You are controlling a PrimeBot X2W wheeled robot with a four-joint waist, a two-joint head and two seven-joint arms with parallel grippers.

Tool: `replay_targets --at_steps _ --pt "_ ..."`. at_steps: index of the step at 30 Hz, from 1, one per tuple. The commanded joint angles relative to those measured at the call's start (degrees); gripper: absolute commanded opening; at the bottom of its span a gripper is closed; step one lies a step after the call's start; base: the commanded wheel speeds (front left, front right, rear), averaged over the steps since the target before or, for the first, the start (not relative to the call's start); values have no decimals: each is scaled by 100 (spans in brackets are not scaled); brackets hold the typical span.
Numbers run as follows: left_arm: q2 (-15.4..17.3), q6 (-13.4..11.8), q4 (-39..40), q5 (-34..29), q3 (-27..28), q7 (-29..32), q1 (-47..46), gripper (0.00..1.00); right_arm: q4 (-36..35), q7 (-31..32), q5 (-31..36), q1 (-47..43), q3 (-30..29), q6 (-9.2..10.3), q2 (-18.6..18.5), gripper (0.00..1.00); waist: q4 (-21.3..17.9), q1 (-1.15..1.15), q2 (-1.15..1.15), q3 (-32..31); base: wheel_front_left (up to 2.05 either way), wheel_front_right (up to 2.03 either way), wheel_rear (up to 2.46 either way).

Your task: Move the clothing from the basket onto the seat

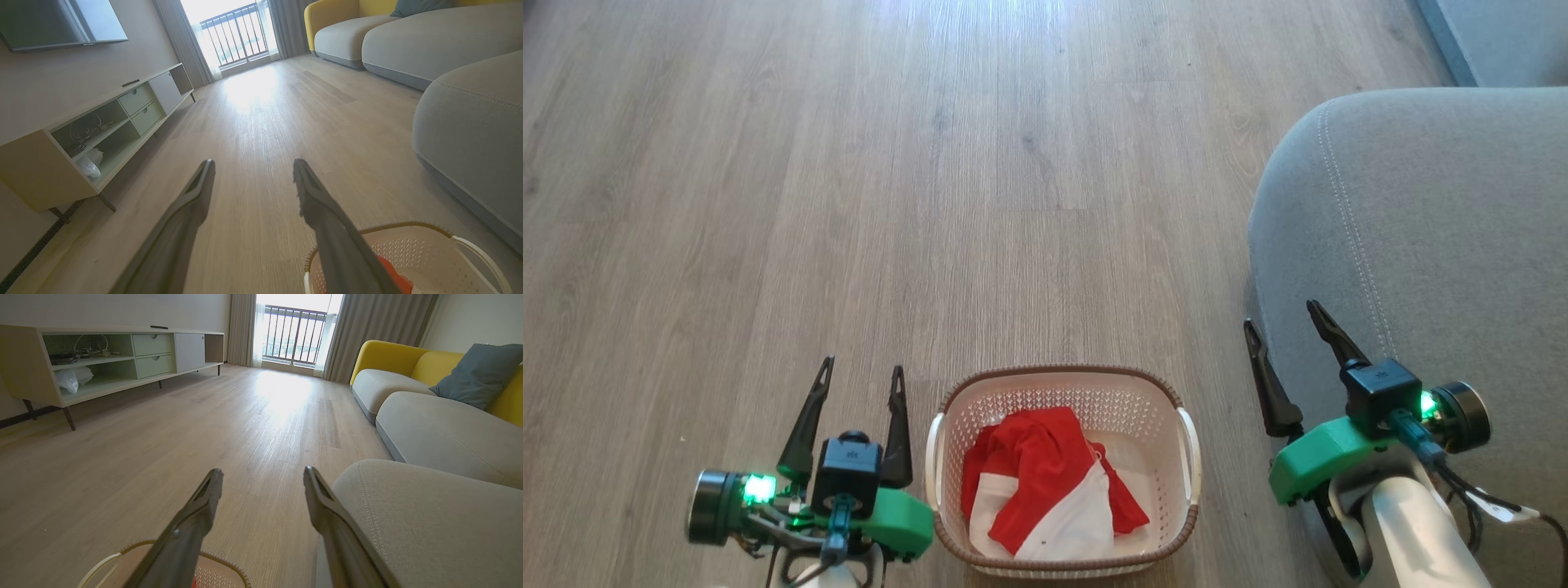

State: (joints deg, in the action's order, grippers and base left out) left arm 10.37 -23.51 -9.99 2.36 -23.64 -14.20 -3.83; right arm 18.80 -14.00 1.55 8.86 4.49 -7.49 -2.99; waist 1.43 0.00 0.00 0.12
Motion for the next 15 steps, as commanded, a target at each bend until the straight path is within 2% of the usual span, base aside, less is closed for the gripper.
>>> replay_targets --at_steps 1,15 --pt "103 -76 232 -151 145 -74 -340 100 -153 -94 143 282 166 0 11 100 -1 0 0 3 0 0 0" --pt "53 -10 207 -176 158 -80 -350 100 -129 -100 51 279 144 0 11 100 -59 0 0 112 0 0 0"
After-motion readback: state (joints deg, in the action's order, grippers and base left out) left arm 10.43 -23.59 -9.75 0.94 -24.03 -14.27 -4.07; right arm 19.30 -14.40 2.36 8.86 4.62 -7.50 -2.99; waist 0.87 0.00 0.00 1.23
